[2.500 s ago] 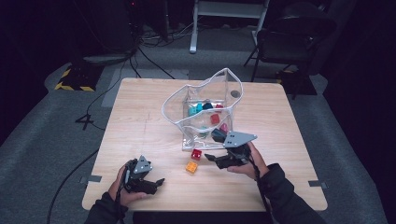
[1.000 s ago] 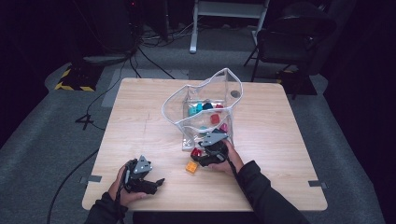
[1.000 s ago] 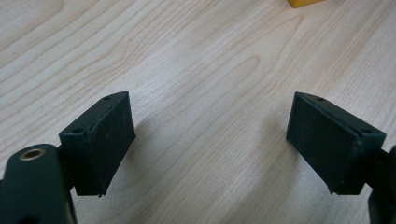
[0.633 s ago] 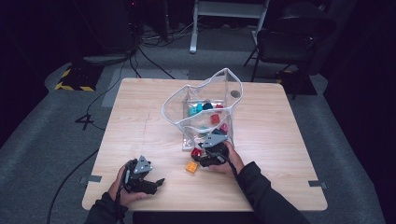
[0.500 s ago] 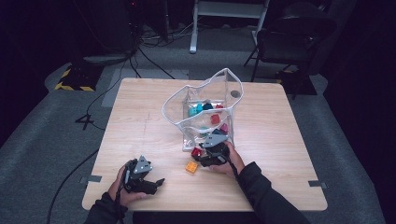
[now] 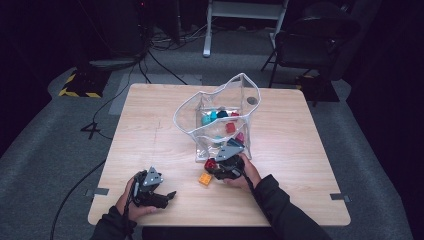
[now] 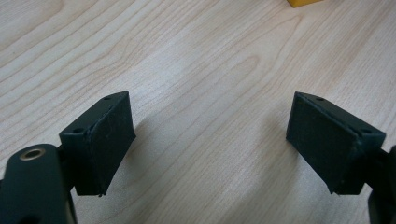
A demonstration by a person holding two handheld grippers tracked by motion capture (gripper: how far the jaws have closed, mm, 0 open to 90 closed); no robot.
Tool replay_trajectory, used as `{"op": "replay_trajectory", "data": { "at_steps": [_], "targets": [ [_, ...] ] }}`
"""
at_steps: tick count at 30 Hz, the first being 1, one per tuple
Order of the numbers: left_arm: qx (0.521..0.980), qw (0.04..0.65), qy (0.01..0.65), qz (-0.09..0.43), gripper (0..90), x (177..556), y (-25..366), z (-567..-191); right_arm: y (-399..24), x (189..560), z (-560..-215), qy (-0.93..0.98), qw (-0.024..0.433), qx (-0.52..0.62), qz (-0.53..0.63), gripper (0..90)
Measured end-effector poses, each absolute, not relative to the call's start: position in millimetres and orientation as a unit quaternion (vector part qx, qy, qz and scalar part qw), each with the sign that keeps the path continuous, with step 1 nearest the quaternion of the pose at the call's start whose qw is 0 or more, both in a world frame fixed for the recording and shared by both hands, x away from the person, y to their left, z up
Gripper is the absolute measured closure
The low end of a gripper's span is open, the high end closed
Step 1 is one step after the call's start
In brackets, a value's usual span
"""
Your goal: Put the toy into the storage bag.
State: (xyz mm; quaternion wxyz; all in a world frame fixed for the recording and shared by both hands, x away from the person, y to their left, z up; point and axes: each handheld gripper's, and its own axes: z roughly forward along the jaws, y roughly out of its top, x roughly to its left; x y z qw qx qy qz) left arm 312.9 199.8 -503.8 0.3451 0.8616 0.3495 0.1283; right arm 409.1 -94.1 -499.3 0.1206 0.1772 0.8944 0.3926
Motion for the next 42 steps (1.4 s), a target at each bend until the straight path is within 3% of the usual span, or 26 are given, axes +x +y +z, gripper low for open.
{"op": "replay_trajectory", "data": {
  "at_steps": [10,27,42],
  "targets": [
    [0.861,0.345,0.350,0.129,15.3,312.9,199.8,-503.8,-106.4,406.9,-488.0,0.887,0.109,0.181,0.411,59.2],
    [0.862,0.344,0.350,0.130,15.2,313.3,199.7,-503.7,-169.0,391.3,-423.3,0.861,0.148,0.179,0.452,59.2],
    [0.862,0.344,0.350,0.130,15.2,313.3,199.7,-503.7,-182.7,392.4,-349.4,0.834,0.192,0.166,0.490,59.2]
  ]
}}
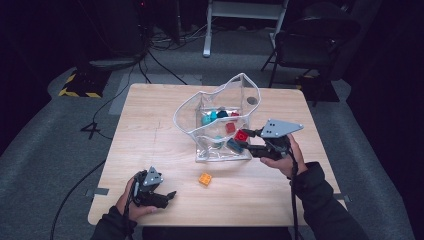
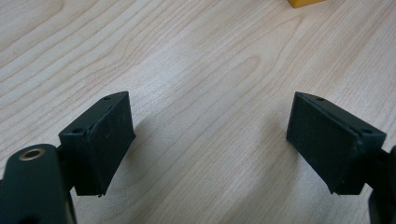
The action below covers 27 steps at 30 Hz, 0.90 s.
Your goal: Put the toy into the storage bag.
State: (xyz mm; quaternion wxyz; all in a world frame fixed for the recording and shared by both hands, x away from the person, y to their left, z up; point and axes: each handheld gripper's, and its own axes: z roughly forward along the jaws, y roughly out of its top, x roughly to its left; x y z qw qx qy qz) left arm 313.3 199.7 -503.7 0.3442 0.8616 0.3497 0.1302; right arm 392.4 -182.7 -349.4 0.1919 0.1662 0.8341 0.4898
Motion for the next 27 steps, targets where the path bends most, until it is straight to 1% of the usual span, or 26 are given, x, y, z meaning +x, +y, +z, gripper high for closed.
{"op": "replay_trajectory", "data": {
  "at_steps": [8,16,21,27],
  "targets": [
    [0.861,0.344,0.350,0.130,15.1,313.2,199.7,-503.8,-180.8,395.2,-325.7,0.824,0.209,0.164,0.501,59.2],
    [0.861,0.344,0.350,0.130,15.2,313.3,199.7,-503.7,-171.6,407.9,-305.5,0.817,0.221,0.170,0.505,59.2],
    [0.861,0.345,0.351,0.129,15.2,313.1,199.6,-503.8,-167.5,419.4,-297.4,0.812,0.234,0.188,0.500,59.2],
    [0.862,0.344,0.350,0.127,15.2,313.2,199.7,-503.6,-164.3,436.5,-294.8,0.812,0.237,0.204,0.493,59.2]
  ]
}}
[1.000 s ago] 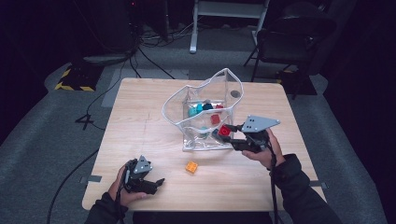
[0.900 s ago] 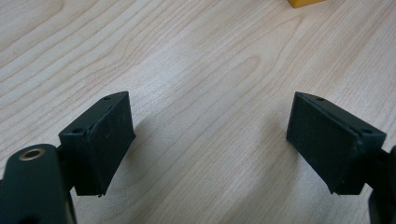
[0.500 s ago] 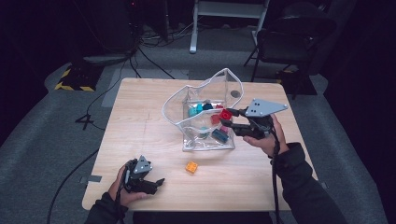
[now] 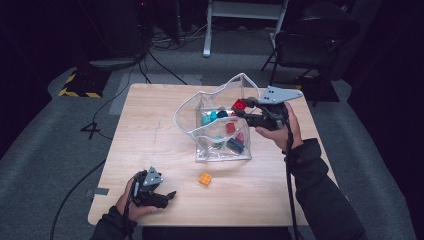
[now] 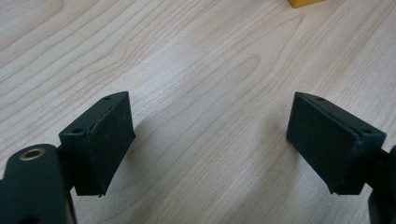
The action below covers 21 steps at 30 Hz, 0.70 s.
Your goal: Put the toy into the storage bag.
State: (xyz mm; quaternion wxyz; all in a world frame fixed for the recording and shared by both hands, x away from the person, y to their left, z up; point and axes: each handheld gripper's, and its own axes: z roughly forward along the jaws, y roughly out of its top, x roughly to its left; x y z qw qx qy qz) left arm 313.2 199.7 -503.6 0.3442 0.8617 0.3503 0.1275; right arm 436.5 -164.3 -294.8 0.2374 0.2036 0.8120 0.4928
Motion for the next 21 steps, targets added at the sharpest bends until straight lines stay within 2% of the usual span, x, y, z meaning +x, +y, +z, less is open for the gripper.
{"op": "replay_trajectory", "data": {
  "at_steps": [12,21],
  "targets": [
    [0.862,0.344,0.350,0.127,15.2,313.1,199.8,-503.6,-157.1,473.3,-297.6,0.813,0.253,0.241,0.466,59.2],
    [0.862,0.345,0.349,0.127,15.3,312.9,200.1,-503.6,-154.1,492.0,-304.4,0.818,0.247,0.267,0.446,59.1]
  ]
}}
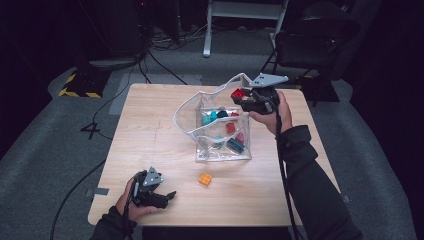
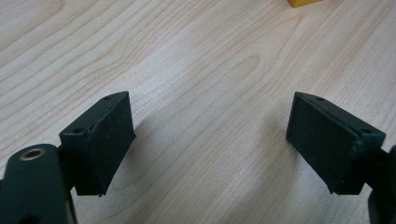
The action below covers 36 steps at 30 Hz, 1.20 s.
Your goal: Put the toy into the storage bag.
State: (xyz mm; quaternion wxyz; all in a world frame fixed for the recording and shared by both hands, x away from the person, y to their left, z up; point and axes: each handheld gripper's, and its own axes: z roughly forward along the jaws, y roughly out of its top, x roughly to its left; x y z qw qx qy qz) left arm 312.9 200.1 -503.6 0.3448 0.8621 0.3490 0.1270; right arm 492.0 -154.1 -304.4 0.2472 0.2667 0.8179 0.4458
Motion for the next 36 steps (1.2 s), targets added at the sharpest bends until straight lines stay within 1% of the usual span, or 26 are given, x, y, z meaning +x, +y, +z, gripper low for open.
{"op": "replay_trajectory", "data": {
  "at_steps": [14,18,21,36],
  "targets": [
    [0.861,0.345,0.350,0.129,15.3,312.8,199.9,-503.8,-149.4,506.7,-316.5,0.823,0.243,0.292,0.422,58.8],
    [0.861,0.345,0.350,0.128,15.3,312.8,200.0,-503.8,-149.9,507.0,-317.3,0.819,0.244,0.301,0.423,51.5],
    [0.861,0.345,0.350,0.128,15.3,312.7,200.0,-503.8,-149.2,505.3,-318.2,0.818,0.244,0.303,0.424,48.0],
    [0.861,0.345,0.350,0.128,15.3,312.8,200.0,-503.8,-152.1,487.6,-318.9,0.814,0.241,0.286,0.445,44.4]
  ]
}}
